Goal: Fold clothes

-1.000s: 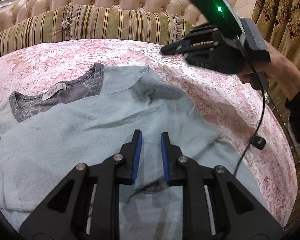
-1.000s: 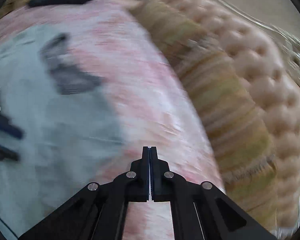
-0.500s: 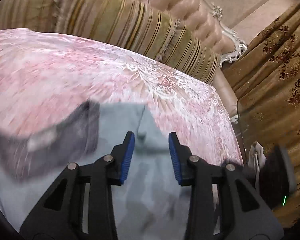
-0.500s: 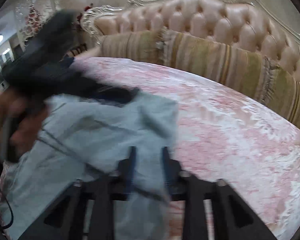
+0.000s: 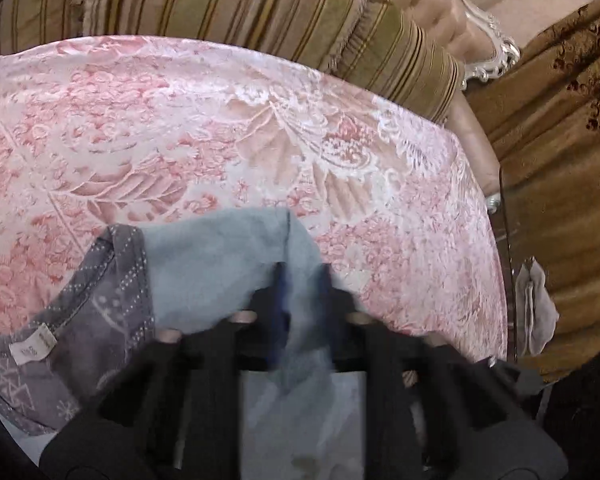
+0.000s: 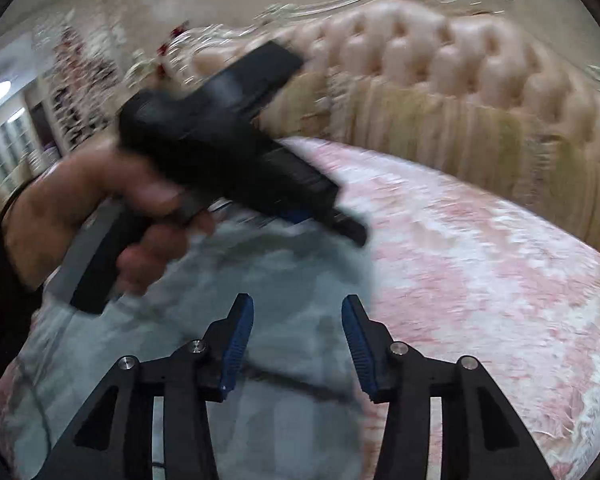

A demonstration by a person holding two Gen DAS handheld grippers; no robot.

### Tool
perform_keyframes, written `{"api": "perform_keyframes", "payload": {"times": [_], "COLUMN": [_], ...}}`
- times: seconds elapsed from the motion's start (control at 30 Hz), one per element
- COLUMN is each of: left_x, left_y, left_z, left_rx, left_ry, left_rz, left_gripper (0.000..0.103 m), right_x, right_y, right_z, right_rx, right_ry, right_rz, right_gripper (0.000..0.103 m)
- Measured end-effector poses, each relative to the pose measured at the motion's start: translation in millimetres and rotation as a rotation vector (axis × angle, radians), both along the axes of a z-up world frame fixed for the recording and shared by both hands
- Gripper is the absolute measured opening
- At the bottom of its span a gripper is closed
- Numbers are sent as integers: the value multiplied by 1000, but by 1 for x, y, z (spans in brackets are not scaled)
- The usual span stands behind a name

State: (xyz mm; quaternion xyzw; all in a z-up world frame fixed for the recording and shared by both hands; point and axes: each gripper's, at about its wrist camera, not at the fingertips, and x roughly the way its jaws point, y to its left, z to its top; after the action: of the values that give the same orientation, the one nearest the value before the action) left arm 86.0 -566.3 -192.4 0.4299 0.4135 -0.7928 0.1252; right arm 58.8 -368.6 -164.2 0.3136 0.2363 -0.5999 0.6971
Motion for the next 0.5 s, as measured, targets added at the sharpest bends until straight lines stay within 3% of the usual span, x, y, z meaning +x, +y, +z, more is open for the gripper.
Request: {"api": "perform_keyframes", "payload": {"times": [0.1, 0.2, 0.4, 0.5], "left_x": [-6, -18, -39, -29], "left_y": [-4, -10, -24, -27], "left_z": [6, 13, 9, 13], "left_rx": [22, 18, 4, -37], "left_ry": [59, 99, 120, 136], "left_rz": [-12, -3, 59, 119], "left_gripper": [6, 4, 2, 5], "right_x": [7, 4, 4, 5], "right_y": [-8, -8, -5, -3], "right_z": [-22, -22, -23, -22], "right_rx": [88, 104, 102, 97], "right_ry": [7, 2, 22, 30], "right_rz": [16, -5, 0, 0], "right_gripper": [47, 37, 36, 36]}}
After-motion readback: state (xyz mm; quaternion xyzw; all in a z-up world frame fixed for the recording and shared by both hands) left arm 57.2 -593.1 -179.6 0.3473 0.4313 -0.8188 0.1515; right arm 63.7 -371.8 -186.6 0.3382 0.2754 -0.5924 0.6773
